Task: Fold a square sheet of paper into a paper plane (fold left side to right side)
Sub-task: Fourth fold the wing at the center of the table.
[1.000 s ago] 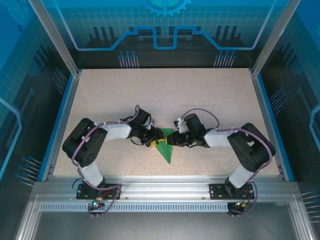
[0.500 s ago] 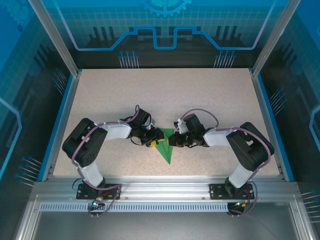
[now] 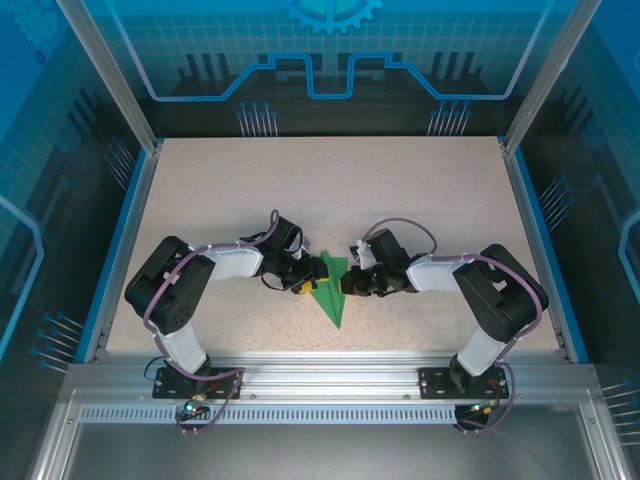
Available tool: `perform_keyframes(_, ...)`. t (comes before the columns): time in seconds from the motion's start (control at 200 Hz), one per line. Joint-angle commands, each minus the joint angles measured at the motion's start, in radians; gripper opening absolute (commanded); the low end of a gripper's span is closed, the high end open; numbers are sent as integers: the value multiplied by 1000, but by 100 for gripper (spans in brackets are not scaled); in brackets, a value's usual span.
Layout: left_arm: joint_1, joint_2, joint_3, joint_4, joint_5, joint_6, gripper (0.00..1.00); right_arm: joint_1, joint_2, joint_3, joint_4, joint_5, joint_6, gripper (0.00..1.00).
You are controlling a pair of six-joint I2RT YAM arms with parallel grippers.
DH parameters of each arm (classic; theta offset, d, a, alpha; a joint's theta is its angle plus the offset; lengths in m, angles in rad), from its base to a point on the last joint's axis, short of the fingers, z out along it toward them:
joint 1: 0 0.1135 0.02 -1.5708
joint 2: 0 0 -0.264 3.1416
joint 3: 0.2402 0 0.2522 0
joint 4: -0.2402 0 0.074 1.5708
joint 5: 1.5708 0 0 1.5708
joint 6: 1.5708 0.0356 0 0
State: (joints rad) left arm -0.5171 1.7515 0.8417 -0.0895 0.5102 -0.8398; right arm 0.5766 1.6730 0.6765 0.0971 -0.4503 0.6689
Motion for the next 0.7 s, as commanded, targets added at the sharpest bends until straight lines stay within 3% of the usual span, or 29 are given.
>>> perform_keyframes(0.0,-6,42,-1,-58,-26,5,48,-13,-9,24,-54,14,-27,8)
perform_keyframes(0.695,-6,45,-6,-56,-25,3,49,-12,20,42,-91,30,-49,9)
